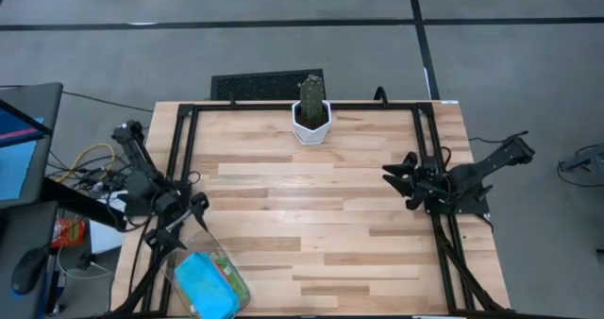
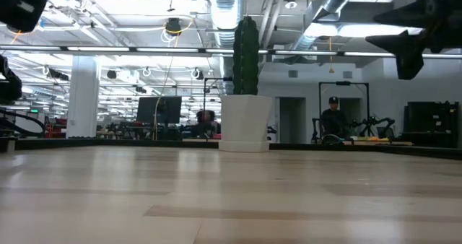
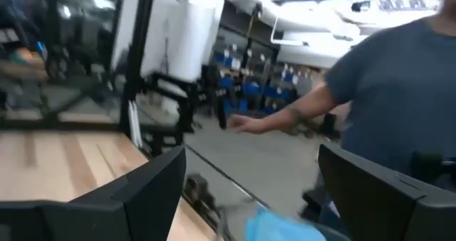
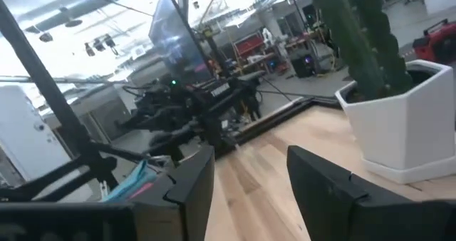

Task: Fold microfiber towels
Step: Return to Home Position

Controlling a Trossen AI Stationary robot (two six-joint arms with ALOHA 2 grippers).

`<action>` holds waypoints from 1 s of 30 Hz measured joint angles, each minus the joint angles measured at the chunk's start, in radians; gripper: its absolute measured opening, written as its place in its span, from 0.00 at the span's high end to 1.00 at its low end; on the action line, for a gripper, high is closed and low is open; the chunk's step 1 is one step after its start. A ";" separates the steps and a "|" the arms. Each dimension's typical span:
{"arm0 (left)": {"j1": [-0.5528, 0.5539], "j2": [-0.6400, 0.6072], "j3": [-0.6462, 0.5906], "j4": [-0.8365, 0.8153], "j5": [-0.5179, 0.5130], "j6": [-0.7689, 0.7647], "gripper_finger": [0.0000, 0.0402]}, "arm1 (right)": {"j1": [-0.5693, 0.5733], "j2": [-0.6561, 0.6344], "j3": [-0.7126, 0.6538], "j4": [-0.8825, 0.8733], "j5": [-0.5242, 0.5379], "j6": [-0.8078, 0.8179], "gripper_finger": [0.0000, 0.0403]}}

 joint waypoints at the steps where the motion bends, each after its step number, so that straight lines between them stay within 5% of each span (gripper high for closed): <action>1: 0.000 0.000 0.000 -0.020 0.007 -0.025 0.22 | 0.000 0.000 0.000 -0.005 0.000 0.000 0.50; 7: 0.000 0.001 0.000 -0.162 0.006 -0.155 0.22 | 0.000 0.000 0.000 -0.023 0.000 0.000 0.50; 30: 0.000 0.009 0.007 -0.179 0.006 -0.163 0.22 | 0.000 0.000 0.000 -0.023 -0.001 0.001 0.50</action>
